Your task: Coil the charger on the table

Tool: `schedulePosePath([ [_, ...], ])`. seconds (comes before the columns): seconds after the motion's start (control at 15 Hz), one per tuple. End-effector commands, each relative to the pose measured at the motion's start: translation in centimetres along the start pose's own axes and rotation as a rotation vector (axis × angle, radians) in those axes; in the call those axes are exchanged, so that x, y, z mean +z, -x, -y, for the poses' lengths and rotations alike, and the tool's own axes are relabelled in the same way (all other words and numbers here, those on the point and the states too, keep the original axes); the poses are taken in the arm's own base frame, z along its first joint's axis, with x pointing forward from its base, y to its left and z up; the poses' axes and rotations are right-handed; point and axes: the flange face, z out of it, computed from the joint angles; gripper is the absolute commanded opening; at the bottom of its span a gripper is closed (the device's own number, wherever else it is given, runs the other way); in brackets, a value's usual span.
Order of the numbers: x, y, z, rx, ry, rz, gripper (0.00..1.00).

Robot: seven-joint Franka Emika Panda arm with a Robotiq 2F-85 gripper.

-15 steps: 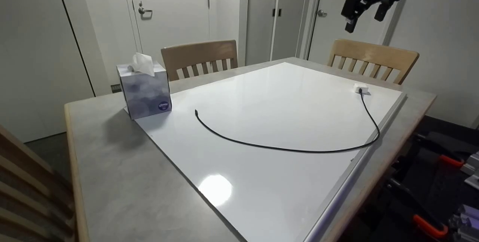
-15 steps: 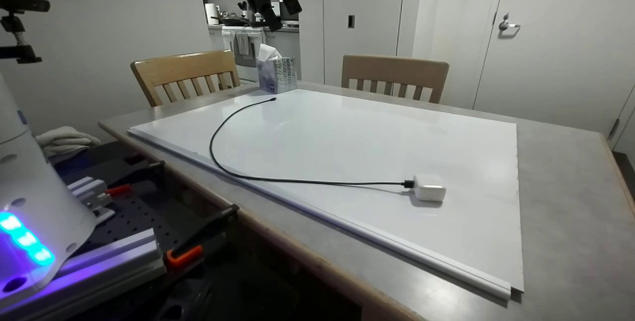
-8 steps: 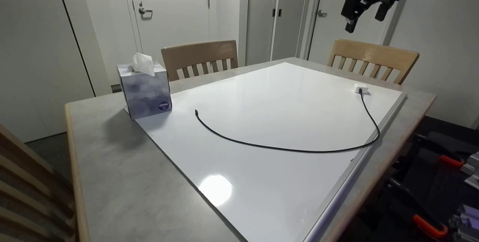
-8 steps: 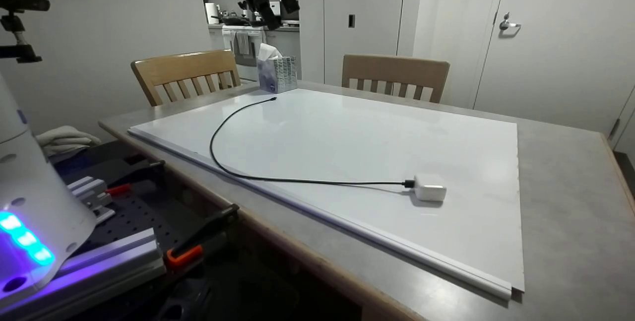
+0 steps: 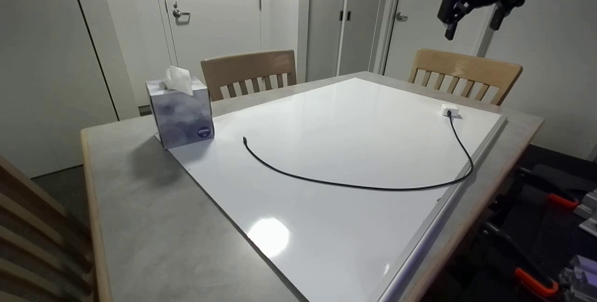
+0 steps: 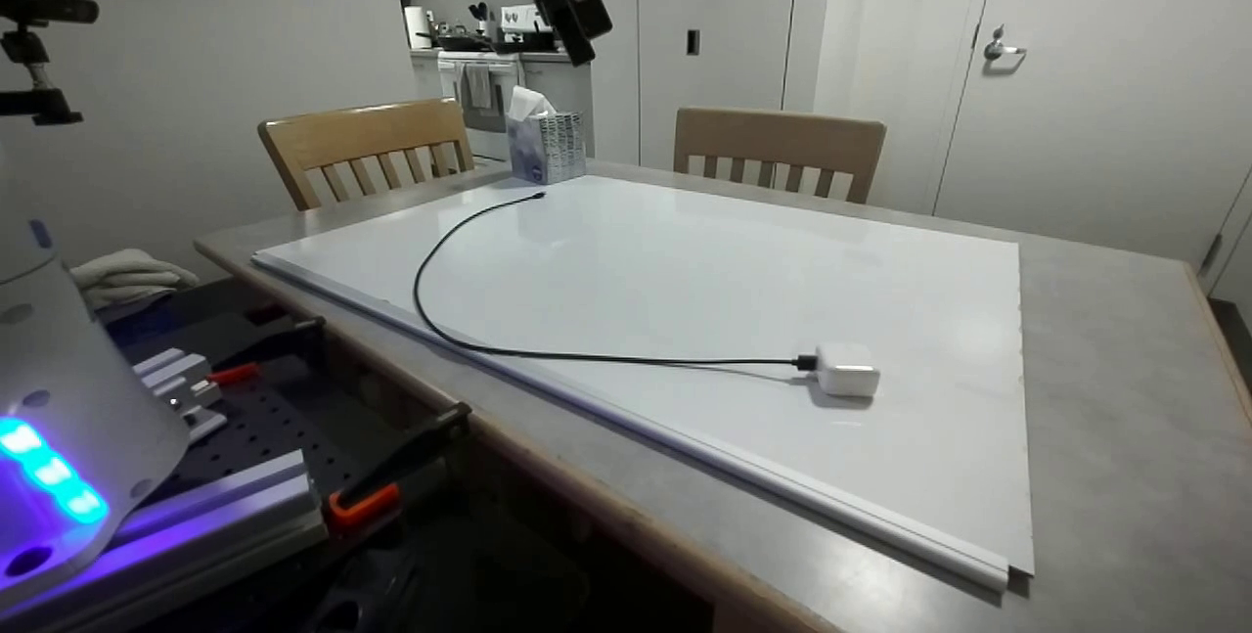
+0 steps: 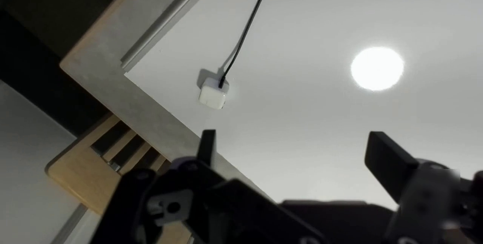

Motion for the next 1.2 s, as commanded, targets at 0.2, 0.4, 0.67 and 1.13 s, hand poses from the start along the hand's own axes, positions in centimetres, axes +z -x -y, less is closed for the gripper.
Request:
schedulePosePath([
  [0.2,3.1,-3.1,-4.0,0.109,-0.092,-0.083,1.0],
  [0.4,5.3,-4.0,-6.7,0.206,-0.132,-0.087,1.0],
  [0.67,6.3,-4.2,-8.7,0.263,-0.135,-0.083,1.0],
  [1.13,9.8,-4.1,-10.6,0.268,-0.221,0.006,1.0],
])
